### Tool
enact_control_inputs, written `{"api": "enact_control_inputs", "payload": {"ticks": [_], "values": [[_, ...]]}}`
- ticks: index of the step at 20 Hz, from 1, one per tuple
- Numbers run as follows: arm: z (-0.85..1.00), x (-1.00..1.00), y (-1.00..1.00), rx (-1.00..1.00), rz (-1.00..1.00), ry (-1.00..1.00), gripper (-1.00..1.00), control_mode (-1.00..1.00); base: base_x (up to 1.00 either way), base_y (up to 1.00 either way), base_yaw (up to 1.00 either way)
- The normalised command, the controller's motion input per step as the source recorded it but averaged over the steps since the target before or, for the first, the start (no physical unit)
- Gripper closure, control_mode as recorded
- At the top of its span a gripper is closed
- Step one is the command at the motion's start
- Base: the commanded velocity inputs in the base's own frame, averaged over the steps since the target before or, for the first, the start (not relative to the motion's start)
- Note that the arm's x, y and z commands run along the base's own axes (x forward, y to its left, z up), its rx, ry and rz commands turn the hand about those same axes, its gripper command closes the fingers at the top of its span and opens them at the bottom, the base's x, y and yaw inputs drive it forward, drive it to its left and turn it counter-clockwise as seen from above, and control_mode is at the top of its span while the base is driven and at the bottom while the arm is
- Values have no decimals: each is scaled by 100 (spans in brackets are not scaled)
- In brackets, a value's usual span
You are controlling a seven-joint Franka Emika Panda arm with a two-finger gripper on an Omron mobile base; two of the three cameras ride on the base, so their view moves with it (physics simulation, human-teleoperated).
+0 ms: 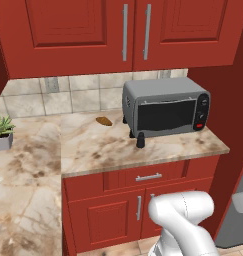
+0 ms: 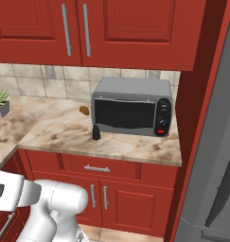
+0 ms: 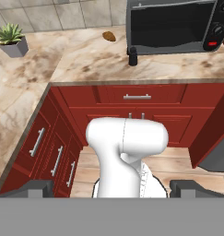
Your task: Pick the mustard and shaker from the counter and place them in the cabinet.
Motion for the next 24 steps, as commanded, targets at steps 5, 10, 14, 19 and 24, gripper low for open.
{"api": "enact_control_inputs", "payload": {"ticks": [5, 10, 14, 19, 24], "values": [[1, -1, 0, 0, 0, 0, -100, -100, 0, 0, 0], [21, 0, 0, 0, 0, 0, -100, -100, 0, 0, 0], [35, 3, 0, 0, -1, 0, -100, -100, 0, 0, 0], [15, 12, 0, -1, -2, 0, -100, -100, 0, 0, 0], [0, 27, 0, -2, -1, 0, -100, -100, 0, 0, 0]]}}
